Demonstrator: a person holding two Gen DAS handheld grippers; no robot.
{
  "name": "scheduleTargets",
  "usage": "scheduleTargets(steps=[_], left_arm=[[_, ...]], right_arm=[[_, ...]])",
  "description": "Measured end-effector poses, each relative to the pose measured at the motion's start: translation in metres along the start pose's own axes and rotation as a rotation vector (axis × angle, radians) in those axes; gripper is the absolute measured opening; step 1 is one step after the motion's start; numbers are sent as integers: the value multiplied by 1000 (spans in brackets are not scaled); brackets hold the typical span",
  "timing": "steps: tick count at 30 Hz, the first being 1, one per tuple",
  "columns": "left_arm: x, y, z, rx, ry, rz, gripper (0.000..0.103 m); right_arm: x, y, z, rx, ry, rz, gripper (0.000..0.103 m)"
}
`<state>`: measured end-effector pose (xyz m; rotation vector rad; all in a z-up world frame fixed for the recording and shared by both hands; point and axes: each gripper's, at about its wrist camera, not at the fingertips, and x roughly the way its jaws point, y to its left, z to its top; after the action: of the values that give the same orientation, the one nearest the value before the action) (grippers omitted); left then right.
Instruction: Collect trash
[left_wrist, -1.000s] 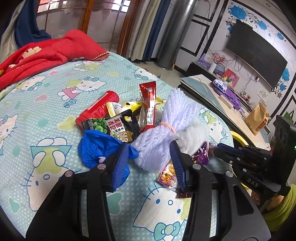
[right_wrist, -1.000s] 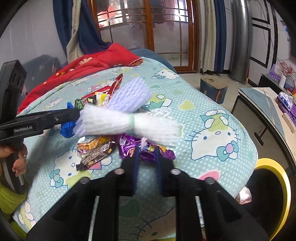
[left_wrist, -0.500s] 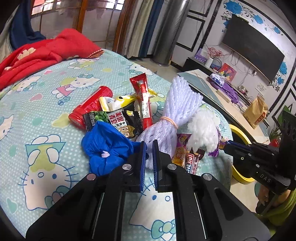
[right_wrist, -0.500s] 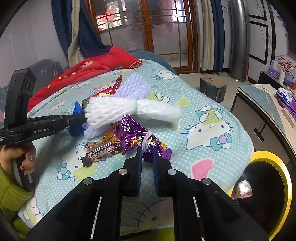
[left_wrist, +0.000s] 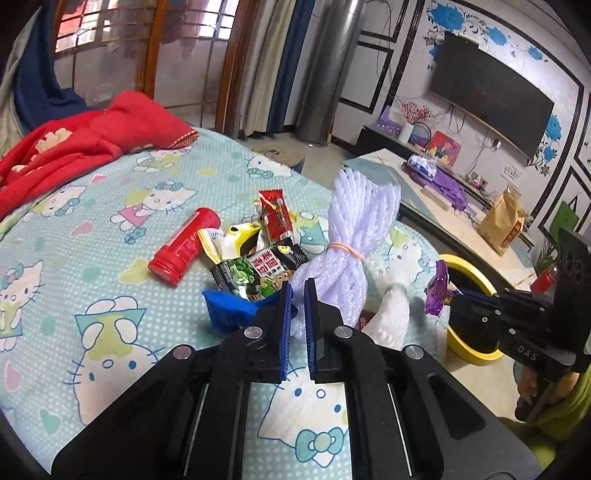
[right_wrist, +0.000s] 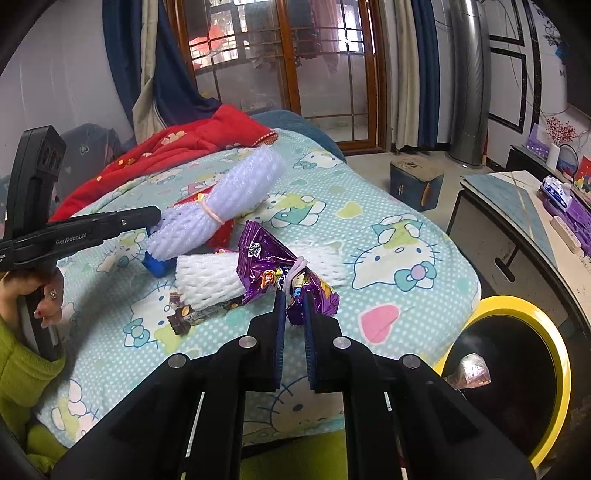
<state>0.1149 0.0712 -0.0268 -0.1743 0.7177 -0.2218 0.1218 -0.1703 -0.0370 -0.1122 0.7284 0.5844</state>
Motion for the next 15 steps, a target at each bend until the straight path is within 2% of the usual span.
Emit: scheduleTargets(steps=[4,13,15], left_arm=[[-7,1,3,-31,-25,-29,3],[-10,-6,2,-33,-21,-48,4],[-8,-6,2,-29,-13,-38,10]], right_arm=[[-7,-2,3,5,-17,2,9],[-18,-4,8,13,-48,-2,9],[-19,-5,9,16,-52,-3,9]])
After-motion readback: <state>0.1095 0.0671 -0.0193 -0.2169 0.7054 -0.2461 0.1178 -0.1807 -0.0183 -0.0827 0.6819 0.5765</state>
